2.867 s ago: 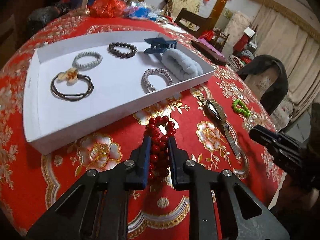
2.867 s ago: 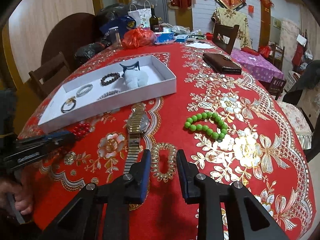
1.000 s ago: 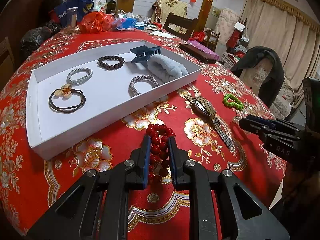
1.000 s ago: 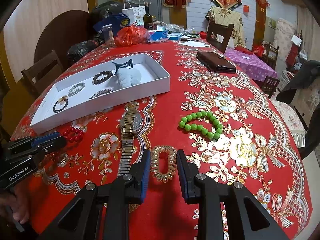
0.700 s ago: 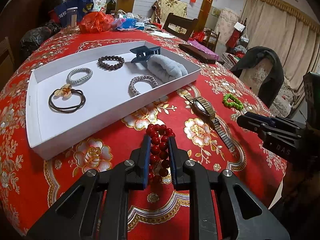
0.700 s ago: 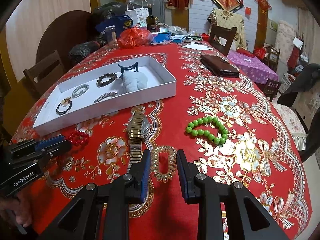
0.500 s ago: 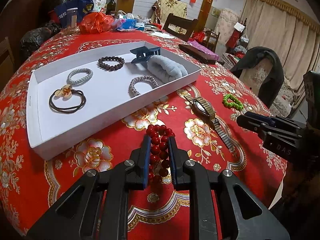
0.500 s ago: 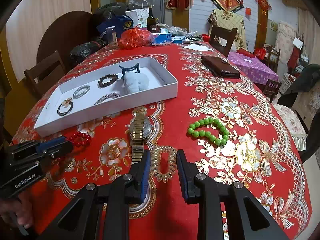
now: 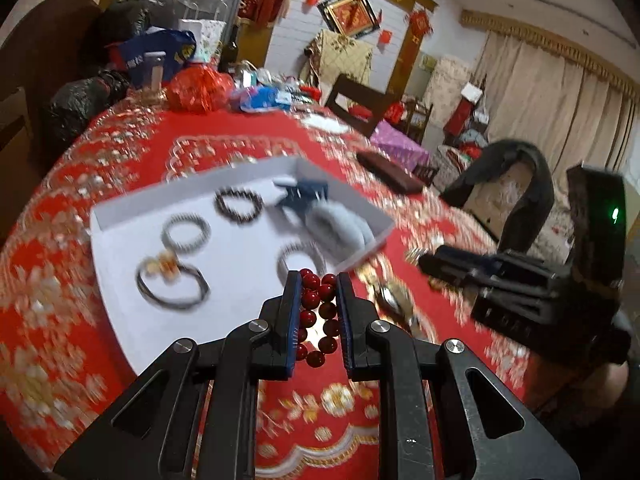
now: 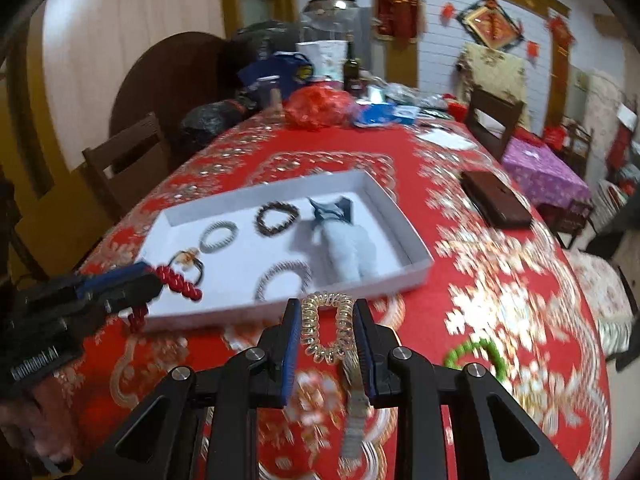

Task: Organize jewelry
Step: 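Carry both items over the box and open both tools to release them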

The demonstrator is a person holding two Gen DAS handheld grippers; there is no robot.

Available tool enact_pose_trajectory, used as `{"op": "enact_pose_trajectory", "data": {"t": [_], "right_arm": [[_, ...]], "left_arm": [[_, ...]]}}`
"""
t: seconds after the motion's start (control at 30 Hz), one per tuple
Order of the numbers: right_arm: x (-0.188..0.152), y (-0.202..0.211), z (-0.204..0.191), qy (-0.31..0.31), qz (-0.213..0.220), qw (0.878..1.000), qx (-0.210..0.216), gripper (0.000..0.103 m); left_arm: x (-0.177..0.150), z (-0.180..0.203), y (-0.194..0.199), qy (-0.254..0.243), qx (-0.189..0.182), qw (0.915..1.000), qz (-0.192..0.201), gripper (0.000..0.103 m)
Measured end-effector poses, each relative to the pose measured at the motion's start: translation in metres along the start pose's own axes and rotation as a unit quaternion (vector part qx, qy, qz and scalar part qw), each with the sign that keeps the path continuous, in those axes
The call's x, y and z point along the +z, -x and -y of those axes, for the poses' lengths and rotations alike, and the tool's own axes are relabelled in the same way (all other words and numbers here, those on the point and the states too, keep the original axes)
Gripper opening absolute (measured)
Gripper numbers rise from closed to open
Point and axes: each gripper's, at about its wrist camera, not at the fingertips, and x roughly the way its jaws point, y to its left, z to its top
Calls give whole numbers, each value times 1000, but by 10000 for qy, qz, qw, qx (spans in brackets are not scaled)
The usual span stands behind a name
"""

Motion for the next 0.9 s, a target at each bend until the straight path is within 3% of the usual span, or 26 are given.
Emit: {"op": "enact_pose_trajectory", "data": {"t": [0.17,0.37,0.53,0.9], "right_arm": [[30,-25,-11,129,-222,9983,515,25],[55,-67,-32,280,-501,9948,844,25],[69,-102,-39,334,-573,9947,785,25],[62,-149,-25,92,-858,9930,803,25]], "left_arm": [[31,-23,-7,27,281,9996,48,16],[39,-49,-42,378,625,9970,-256,16],[30,-51,-68,463,810,9942,-541,16],[5,-49,-88,420,993,9897,-944,16]]}}
